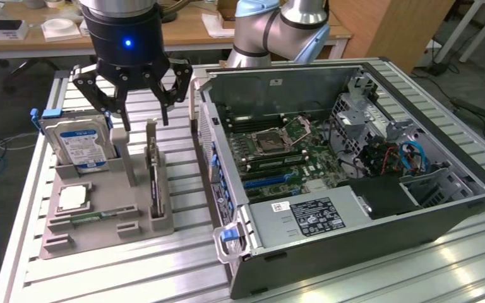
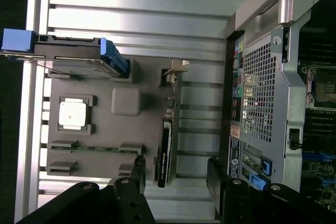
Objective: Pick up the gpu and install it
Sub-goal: 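Pick up the gpu and move the gpu toward the slot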
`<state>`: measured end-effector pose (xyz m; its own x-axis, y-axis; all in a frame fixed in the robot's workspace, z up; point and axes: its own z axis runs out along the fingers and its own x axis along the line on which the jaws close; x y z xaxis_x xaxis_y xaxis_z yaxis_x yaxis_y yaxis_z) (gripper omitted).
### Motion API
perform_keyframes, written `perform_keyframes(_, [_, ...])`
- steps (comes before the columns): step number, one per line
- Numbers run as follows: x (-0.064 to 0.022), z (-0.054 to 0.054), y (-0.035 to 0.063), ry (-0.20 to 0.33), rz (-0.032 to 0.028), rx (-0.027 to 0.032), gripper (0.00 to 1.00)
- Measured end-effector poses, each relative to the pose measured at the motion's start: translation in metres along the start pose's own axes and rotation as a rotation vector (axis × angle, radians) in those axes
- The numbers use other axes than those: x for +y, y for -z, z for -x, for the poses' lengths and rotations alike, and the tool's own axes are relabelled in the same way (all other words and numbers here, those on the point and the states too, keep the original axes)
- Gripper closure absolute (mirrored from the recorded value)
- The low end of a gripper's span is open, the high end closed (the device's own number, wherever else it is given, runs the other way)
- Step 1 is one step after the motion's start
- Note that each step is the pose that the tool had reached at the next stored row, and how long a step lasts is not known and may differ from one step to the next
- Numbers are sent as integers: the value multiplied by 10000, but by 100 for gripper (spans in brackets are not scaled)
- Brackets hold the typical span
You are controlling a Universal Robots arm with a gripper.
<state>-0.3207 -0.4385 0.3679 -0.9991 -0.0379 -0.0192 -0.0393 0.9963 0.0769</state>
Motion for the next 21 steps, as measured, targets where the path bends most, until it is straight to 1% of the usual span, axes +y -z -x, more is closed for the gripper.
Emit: perform_keyframes(21, [-8,-1,-67,0,-1,1,41])
